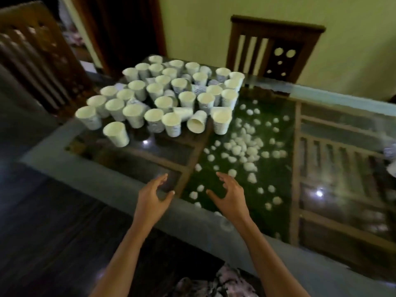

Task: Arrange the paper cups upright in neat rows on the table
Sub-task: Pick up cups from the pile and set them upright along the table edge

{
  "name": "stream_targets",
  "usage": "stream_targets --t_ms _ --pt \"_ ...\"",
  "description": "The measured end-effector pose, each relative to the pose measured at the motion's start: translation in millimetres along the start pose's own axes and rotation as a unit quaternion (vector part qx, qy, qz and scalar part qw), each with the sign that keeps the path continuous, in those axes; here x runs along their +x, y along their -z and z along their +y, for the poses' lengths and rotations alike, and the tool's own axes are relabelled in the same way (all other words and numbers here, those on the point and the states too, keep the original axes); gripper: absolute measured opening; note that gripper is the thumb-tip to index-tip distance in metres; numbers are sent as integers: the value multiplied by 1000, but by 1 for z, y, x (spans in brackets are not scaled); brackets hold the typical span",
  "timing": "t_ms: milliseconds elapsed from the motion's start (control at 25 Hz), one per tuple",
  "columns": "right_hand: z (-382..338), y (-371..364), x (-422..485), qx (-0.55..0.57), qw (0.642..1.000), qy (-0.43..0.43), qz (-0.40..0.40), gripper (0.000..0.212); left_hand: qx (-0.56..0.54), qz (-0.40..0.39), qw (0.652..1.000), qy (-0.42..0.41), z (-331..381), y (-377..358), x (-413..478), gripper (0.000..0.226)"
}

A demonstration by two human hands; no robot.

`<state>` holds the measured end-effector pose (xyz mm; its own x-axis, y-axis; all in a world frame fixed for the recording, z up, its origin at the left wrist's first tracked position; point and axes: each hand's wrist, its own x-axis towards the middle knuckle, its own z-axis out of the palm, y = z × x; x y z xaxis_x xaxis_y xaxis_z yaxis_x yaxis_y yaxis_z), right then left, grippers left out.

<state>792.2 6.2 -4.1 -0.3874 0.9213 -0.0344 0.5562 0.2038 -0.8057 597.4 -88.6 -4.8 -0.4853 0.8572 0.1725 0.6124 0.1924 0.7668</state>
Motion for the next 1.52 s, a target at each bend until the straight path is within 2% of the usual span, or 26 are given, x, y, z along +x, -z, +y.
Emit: stream_targets --t_ms 200,320,640,880,1000,1280,1520 --pt "-44 -58 26 -39 995 74 -52 56 17 50 998 43 -50 53 1 49" --pt "-68 -92 55 -69 990 87 -84 57 39 61 996 58 -78 77 20 50" --pt "-124 -183 148 -52 990 77 -110 67 118 -13 987 106 -147 124 119 56" --pt "-146 -234 192 -52 988 38 -143 78 143 -32 979 139 -175 139 185 57" --pt "-159 -253 200 -46 990 33 -129 86 137 -46 978 148 -193 147 195 56" --pt "-182 -291 211 6 999 5 -38 90 86 7 984 157 -229 177 228 51" --pt "-208 -326 216 48 994 -73 71 81 25 -36 982 185 -263 204 274 71"
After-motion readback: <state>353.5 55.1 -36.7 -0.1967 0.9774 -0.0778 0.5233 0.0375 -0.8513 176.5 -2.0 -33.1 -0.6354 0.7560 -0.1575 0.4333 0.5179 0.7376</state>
